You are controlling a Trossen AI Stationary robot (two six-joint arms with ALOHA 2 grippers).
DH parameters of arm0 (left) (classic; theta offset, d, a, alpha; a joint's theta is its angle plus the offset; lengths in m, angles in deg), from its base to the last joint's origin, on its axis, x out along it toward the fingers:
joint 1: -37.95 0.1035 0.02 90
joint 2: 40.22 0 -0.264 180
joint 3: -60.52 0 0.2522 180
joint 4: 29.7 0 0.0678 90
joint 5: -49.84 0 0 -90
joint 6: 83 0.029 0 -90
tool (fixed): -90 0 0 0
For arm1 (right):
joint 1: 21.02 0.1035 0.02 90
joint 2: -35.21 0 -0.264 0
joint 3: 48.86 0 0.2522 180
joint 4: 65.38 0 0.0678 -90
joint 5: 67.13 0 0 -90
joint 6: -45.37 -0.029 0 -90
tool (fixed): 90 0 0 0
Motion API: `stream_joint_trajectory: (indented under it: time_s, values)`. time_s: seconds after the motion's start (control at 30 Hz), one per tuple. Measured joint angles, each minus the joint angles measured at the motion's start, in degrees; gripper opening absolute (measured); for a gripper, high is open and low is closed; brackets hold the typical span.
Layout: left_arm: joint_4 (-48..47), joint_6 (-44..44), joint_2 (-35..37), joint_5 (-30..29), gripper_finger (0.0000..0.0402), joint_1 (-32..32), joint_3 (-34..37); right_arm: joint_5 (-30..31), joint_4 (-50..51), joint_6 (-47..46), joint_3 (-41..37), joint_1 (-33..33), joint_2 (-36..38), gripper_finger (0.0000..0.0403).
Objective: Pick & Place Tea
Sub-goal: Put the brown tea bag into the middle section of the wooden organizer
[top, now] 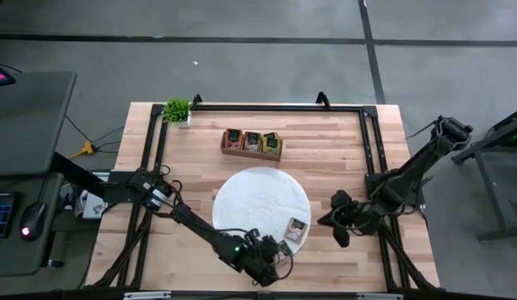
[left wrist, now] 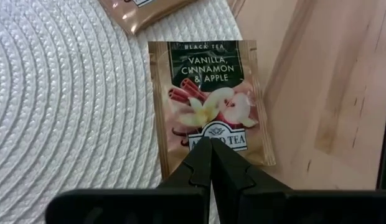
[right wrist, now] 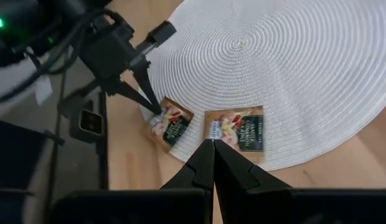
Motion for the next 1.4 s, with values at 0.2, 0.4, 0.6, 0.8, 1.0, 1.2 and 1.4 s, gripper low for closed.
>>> stream_joint_trajectory:
  time_s: [0.2, 0.4, 0.6, 0.8, 1.0, 1.2, 1.4]
  values:
    - [0.86, -0.68, -0.76, 1.34, 0.0, 0.03, 0.02, -2.37, -5.9, -7.0, 0.04, -0.16, -6.17, 0.0005]
    - [0.91, -0.61, -0.83, -0.24, 0.0, 0.01, 0.09, -11.21, -19.36, -7.17, 0.04, -3.34, -16.66, 0.0049]
    - [1.01, -0.58, -0.83, -0.35, 0.0, -0.01, 0.2, -20.61, -27.37, -8.36, 0.04, -8.06, -26.14, 0.0114]
    - [1.54, 0.77, -0.83, -0.7, 0.0, 0.0, 0.28, -27.31, -38.88, -8.4, 0.04, -10.95, -33.12, 0.0143]
    - [1.64, 0.74, -0.83, -0.91, 0.0, -0.01, 0.31, -27.16, -40.74, -10.29, 1.52, -11.28, -37.53, 0.0145]
    - [1.78, 0.94, -0.85, -1.31, 0.0, -0.01, 0.33, -27.55, -40.6, -11.49, 4.72, -11.28, -41.52, 0.0145]
    - [1.85, 0.94, -0.85, -1.34, 0.0, -0.01, 0.33, -27.04, -38.28, -11.59, 7.65, -11.28, -43.6, 0.0145]
